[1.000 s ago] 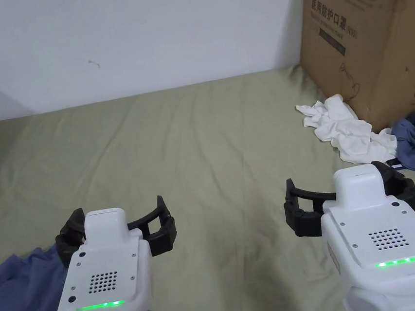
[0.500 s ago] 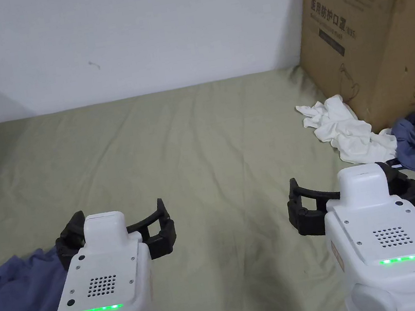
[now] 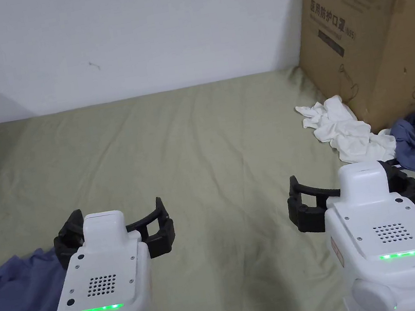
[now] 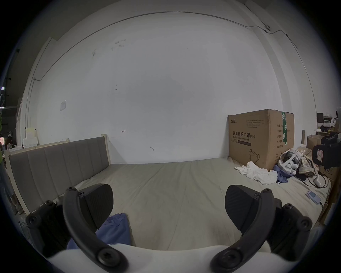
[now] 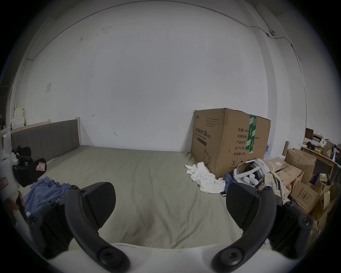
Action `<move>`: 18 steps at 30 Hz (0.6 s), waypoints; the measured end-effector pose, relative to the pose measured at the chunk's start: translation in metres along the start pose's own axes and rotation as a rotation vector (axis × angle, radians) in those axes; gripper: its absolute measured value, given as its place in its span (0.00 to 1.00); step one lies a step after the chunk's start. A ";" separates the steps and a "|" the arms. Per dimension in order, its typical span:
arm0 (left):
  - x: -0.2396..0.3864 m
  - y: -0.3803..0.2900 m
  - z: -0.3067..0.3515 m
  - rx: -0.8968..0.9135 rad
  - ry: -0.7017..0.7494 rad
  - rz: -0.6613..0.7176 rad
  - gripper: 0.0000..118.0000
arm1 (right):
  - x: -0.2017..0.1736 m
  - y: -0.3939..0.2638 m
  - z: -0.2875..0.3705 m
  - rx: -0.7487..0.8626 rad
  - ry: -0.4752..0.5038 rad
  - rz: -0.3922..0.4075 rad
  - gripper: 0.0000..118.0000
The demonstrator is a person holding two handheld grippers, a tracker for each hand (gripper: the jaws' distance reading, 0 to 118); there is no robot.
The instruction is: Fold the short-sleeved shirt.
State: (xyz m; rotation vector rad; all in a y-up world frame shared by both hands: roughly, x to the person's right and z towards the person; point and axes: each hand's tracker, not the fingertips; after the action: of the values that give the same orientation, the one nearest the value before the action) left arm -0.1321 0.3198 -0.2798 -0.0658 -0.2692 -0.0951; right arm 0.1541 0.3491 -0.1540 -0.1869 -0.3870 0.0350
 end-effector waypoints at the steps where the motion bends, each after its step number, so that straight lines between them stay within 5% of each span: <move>1: 0.000 0.000 0.000 0.002 0.004 -0.004 1.00 | 0.000 0.000 0.000 -0.001 0.001 -0.001 1.00; 14: 0.002 0.003 0.002 0.003 -0.029 -0.019 1.00 | 0.001 0.002 -0.001 -0.018 -0.011 -0.005 1.00; 16: 0.003 0.005 0.002 -0.002 -0.032 -0.007 1.00 | 0.000 0.003 0.000 -0.021 -0.020 -0.005 0.93; 18: 0.004 0.007 0.003 0.000 -0.035 0.001 0.97 | 0.000 0.004 0.000 -0.025 -0.023 -0.006 0.69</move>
State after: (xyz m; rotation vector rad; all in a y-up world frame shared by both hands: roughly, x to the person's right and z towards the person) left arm -0.1287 0.3265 -0.2763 -0.0675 -0.3042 -0.0933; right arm 0.1542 0.3530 -0.1548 -0.2100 -0.4111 0.0265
